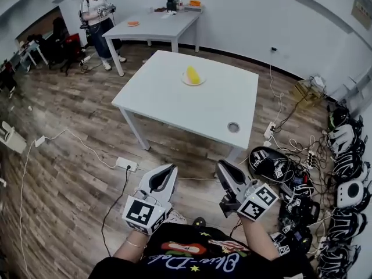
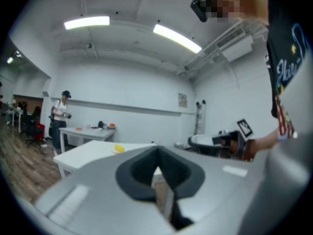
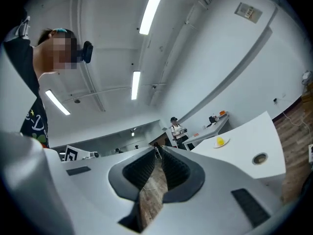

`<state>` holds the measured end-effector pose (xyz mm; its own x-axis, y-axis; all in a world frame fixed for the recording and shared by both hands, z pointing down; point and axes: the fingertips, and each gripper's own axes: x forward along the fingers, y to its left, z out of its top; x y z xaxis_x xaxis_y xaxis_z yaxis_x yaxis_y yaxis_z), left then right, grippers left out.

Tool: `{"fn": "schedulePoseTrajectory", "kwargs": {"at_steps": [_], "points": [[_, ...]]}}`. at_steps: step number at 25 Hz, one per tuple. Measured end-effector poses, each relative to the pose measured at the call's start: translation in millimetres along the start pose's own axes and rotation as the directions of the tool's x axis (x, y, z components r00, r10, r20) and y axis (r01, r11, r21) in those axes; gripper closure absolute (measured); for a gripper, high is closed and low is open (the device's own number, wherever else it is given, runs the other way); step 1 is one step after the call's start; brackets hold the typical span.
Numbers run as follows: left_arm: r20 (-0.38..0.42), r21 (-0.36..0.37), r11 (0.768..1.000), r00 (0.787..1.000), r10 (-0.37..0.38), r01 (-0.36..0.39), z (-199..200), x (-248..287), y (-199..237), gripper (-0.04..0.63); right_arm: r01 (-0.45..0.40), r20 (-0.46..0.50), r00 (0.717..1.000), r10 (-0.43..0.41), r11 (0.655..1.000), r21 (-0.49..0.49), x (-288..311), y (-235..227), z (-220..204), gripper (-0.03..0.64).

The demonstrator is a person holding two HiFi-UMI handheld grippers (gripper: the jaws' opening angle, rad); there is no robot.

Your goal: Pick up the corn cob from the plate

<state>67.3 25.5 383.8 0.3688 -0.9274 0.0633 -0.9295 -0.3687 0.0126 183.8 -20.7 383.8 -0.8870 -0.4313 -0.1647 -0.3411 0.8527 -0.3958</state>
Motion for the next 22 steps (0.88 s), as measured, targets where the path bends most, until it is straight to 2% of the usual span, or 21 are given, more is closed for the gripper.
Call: {"fn": "schedulePoseTrajectory", "kwargs": {"at_steps": [2,5,7,9,12,14,16,18,22], "points": [[-0.019,-0.01,1.0,1.0,0.005,-0.006,-6.1,22.8,28.7,0.597,0.009,-0.022,1.0,-0.009,1.0,-0.002,29.5,-25.4,-1.6,0.594],[-0.014,-0.031,1.0,1.0,0.0,-0.001,-16.7,62.0,77.0,0.597,0.036,-0.105,0.994,-0.039,0.999,-0.036,78.7,-71.2,-16.9,0.567],[0.004,-0.013,1.0,1.0,-0.021,0.021,-17.0,102.9,118.6,0.597,0.059,-0.144,0.987,-0.069,0.996,-0.069,126.8,-112.2,-16.7,0.475],[-0.006,0.042,0.997,0.998,-0.066,0.066,-16.8,146.1,154.6,0.597,0.099,-0.15,0.982,-0.114,0.99,-0.105,175.8,-155.0,-8.9,0.463],[-0.003,0.126,0.979,0.987,-0.164,0.163,-8.8,210.3,196.6,0.597,0.169,-0.137,0.972,-0.192,0.972,-0.161,241.1,-216.0,13.1,0.462],[-0.01,0.151,0.965,0.976,-0.217,0.216,-1.6,252.3,228.8,0.597,0.198,-0.14,0.964,-0.225,0.963,-0.185,285.0,-249.9,26.1,0.462],[-0.026,0.146,0.951,0.962,-0.272,0.273,4.2,284.4,258.7,0.597,0.22,-0.157,0.955,-0.252,0.955,-0.199,323.9,-277.7,27.1,0.46],[-0.026,0.126,0.943,0.951,-0.308,0.309,7.0,307.8,286.7,0.597,0.263,-0.197,0.93,-0.309,0.937,-0.228,353.8,-307.8,18.1,0.456],[-0.031,0.091,0.938,0.943,-0.332,0.334,7.9,353.2,338.6,0.597,0.332,-0.299,0.866,-0.399,0.909,-0.252,407.4,-375.2,1.3,0.392]]}}
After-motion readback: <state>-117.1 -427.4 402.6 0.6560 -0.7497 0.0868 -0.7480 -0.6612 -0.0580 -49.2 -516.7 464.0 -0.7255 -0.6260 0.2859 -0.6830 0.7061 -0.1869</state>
